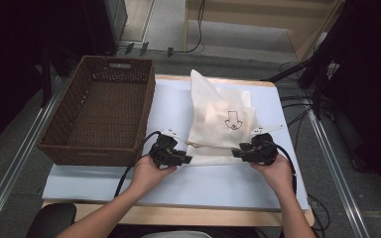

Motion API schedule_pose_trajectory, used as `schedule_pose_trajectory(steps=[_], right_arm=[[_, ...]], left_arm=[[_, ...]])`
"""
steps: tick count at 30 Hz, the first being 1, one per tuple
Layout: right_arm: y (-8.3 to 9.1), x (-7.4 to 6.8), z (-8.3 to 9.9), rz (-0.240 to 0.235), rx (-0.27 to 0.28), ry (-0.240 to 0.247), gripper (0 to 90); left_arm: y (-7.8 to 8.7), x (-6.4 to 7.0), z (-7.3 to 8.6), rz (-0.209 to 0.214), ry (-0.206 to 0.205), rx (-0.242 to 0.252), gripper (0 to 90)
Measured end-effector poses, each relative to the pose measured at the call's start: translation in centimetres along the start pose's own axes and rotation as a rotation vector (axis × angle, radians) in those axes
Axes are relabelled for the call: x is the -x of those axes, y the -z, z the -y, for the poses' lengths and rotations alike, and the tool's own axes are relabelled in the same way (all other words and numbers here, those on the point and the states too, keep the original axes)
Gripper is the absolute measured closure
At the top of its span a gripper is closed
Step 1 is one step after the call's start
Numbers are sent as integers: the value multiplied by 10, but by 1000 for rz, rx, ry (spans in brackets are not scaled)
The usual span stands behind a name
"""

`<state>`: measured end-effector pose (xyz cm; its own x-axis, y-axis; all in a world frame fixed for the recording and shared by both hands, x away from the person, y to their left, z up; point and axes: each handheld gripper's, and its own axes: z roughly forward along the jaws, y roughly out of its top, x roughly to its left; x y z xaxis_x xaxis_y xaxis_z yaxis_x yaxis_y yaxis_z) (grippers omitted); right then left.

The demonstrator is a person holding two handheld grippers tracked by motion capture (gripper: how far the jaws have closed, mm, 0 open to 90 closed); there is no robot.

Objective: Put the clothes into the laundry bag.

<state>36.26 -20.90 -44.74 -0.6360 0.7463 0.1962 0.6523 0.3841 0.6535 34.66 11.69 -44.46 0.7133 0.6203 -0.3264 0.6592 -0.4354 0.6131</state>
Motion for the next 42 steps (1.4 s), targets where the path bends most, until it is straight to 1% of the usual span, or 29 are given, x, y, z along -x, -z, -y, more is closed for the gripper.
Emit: schedule_pose_trajectory(steps=[3,5,7,10,11,13,16,20,24,26,29,30,31,34,35,36,37,42], right_arm=[[0,-2,0,-18,-9,17,526],[0,-3,-1,-24,-6,16,522],[2,-3,-2,-30,-4,10,512],[6,-3,-6,-30,5,-12,473],[8,-3,-6,-30,9,-15,462],[12,-4,-9,-39,28,-3,448],[17,-6,-11,-41,47,10,431],[24,-6,-14,-46,75,11,411],[30,-4,-14,-38,89,8,410],[32,-2,-13,-31,95,20,405],[35,1,-10,-23,92,32,406],[36,3,-9,-23,97,31,406],[37,5,-8,-20,105,30,406],[40,11,-5,-13,112,17,407],[40,12,-5,-12,113,3,407],[41,14,-3,-9,115,2,410],[42,16,-2,-5,119,-1,410],[45,24,2,19,133,-12,414]], left_arm=[[3,2,-1,5,-10,-1,617],[4,3,-1,13,-5,-6,570],[6,5,-1,25,-6,0,528],[9,7,-3,52,-19,0,460],[11,8,-4,46,-29,0,447],[15,10,-4,46,-45,5,430],[20,11,-5,56,-47,6,413],[25,14,-6,63,-54,9,404],[30,15,-7,70,-72,14,391],[33,16,-7,72,-76,9,387],[37,17,-6,74,-84,15,380],[39,17,-5,66,-93,16,378],[40,17,-5,63,-93,21,378],[44,17,-3,63,-98,27,374],[44,17,-3,67,-99,32,375],[45,16,-2,72,-103,33,374],[45,16,-2,64,-105,32,374],[46,12,-2,59,-102,36,373]])
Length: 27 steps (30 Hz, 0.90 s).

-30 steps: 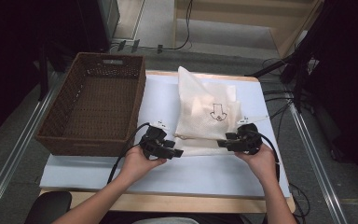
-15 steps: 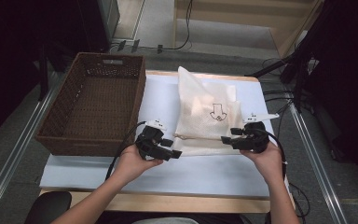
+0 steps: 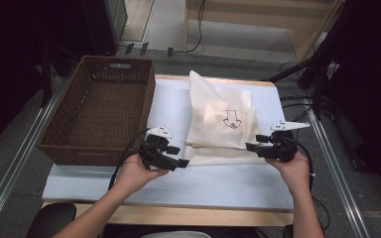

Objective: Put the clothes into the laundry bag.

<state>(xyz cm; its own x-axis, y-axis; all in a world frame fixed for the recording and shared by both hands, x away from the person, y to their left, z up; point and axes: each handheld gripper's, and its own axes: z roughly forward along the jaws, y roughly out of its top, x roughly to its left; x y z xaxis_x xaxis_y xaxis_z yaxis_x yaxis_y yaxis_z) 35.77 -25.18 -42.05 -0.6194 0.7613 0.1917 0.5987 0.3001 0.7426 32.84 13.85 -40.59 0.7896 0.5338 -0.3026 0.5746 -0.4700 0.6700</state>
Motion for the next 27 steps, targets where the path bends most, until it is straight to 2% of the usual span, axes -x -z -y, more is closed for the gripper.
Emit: schedule_pose_trajectory(steps=[11,25,27], right_arm=[[0,6,2,7,1,-17,414],[-4,4,2,5,-13,-4,414],[-4,4,2,-3,-21,-6,442]], left_arm=[[0,-3,0,-4,1,0,372],[-2,-3,1,-3,-2,-6,372],[-5,-2,1,1,-9,-16,371]])
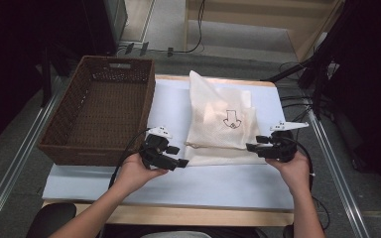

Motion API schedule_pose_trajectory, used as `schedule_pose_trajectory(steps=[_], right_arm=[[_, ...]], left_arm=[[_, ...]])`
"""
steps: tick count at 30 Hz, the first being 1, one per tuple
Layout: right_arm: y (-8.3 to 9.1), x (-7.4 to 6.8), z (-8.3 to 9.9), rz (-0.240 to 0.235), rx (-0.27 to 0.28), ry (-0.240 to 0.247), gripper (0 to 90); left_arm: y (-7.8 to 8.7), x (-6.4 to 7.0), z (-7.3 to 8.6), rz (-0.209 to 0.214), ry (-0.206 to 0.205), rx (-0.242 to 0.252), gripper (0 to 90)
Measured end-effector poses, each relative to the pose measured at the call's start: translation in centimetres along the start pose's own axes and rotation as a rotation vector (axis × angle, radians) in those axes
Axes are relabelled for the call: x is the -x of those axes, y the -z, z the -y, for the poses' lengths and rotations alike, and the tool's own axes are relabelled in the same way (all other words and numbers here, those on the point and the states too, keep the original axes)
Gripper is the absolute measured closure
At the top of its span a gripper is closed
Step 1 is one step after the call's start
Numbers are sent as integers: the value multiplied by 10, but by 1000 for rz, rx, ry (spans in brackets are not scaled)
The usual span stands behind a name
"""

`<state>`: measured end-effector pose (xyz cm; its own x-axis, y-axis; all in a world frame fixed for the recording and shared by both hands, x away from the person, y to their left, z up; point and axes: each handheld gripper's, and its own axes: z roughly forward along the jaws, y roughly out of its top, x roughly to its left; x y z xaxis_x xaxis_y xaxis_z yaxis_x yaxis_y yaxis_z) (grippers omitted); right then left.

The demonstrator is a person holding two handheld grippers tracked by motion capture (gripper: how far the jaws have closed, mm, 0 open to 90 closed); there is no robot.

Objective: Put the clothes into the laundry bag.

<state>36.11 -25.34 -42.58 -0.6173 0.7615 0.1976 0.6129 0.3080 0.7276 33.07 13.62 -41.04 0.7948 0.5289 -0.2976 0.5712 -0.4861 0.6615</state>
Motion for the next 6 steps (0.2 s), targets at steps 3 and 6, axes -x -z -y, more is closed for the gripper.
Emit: schedule_pose_trajectory(steps=[3,6], right_arm=[[0,1,0,-2,-7,0,445],[-1,1,1,2,-8,0,442]], left_arm=[[-4,1,0,-1,-8,-11,370],[-6,1,0,1,-4,-11,368]])
